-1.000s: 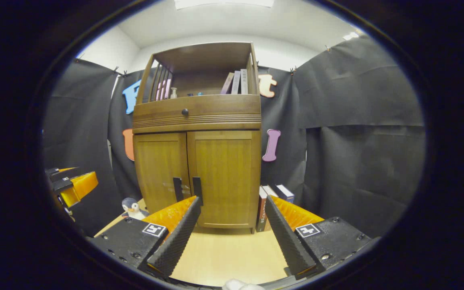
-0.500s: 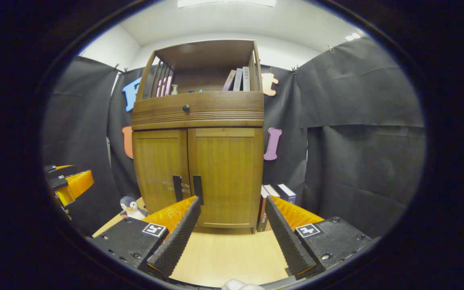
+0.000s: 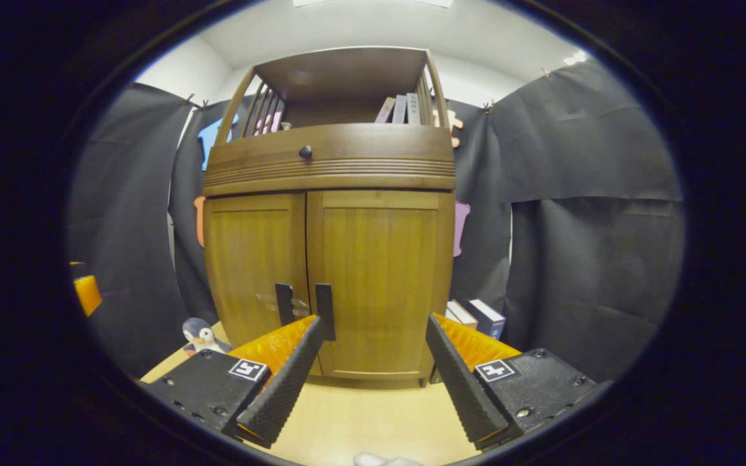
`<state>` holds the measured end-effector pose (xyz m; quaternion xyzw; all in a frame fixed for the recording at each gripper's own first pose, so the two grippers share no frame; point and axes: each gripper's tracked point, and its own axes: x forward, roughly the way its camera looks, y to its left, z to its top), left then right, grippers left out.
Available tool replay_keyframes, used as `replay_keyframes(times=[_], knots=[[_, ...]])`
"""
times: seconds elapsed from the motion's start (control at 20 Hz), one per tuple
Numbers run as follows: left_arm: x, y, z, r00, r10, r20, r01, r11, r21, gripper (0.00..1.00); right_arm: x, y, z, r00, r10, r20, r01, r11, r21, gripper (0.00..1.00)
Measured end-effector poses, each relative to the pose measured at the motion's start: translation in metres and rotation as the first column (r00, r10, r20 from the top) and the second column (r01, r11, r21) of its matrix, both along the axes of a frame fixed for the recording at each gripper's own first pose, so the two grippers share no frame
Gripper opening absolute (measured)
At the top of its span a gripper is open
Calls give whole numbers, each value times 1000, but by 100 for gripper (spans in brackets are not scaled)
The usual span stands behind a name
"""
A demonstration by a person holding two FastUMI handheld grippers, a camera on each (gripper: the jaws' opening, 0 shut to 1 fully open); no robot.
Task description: Open the right door of the double-door shoe cabinet with the right hand, and open the left door with the left hand.
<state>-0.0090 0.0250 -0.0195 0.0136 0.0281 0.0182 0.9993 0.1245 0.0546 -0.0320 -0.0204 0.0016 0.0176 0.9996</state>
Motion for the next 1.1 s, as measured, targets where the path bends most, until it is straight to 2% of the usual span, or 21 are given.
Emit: replay_keyframes(times=[0.35,0.65,0.8,0.85,0.9,0.95,1.0,1.05,1.1], knots=[[-10,15,-2,995,96,-29,-96,995,15,96,107,54,-26,996,67,-59,-68,997,-22,100],[-15,23,-5,981,184,-59,-183,983,27,96,172,75,-55,988,86,-130,-88,996,-11,96],[-14,24,-5,974,214,-70,-213,977,29,96,192,78,-65,981,104,-164,-104,995,8,87],[-13,24,-5,972,222,-73,-221,975,31,100,196,77,-66,980,103,-168,-103,995,12,85],[-13,24,-6,971,228,-77,-226,974,31,96,199,78,-64,981,102,-166,-101,995,16,79],[-12,24,-5,970,230,-81,-228,973,30,96,202,79,-66,980,101,-169,-99,995,18,76],[-13,24,-6,969,233,-85,-231,973,32,100,203,80,-66,980,101,-173,-99,995,20,67],[-13,24,-6,968,236,-88,-233,972,35,95,206,81,-67,980,98,-174,-97,995,19,64],[-14,24,-6,967,238,-91,-235,971,36,96,209,80,-67,979,93,-179,-92,996,17,59]])
